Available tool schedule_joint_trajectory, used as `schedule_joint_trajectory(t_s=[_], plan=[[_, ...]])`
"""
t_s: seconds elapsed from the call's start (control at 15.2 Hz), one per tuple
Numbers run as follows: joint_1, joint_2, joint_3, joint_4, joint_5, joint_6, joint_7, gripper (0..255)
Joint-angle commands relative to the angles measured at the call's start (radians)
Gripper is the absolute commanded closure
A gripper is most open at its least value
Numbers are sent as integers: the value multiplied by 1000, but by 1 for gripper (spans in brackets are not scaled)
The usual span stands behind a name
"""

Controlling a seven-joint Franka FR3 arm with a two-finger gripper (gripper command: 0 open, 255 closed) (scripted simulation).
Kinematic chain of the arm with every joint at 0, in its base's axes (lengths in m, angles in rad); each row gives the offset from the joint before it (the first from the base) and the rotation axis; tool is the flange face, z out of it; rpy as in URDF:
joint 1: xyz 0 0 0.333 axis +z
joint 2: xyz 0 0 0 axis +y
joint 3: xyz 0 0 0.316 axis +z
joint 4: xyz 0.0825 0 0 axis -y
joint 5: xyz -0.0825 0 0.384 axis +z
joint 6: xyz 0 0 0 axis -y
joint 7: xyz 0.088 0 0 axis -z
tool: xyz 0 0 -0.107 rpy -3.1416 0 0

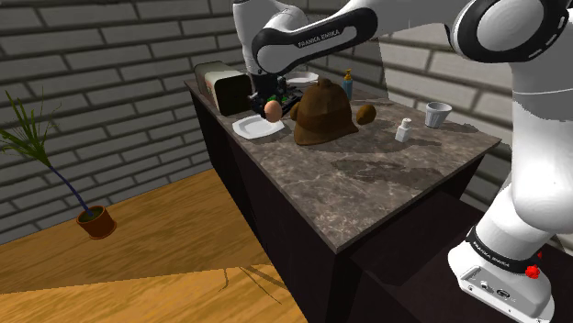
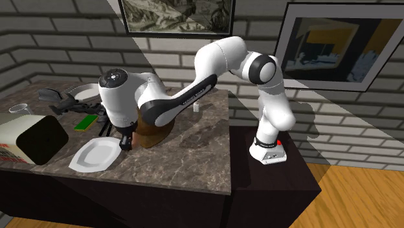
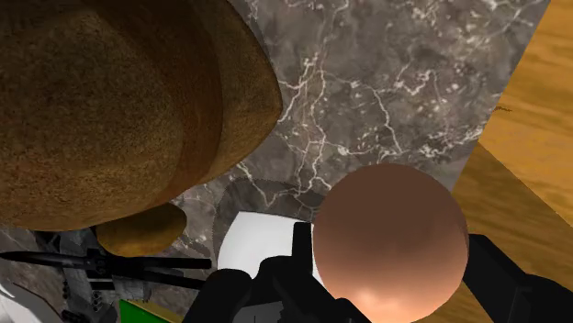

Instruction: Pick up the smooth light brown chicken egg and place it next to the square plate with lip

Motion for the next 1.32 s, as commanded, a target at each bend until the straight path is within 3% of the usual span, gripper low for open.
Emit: schedule_joint_trajectory(t_s=[0.0,0.13,1.25], plan=[[43,80,1,114,-21,-46,21,255],[98,194,-4,294,-42,-119,24,255],[77,214,-17,103,-70,78,100,255]])
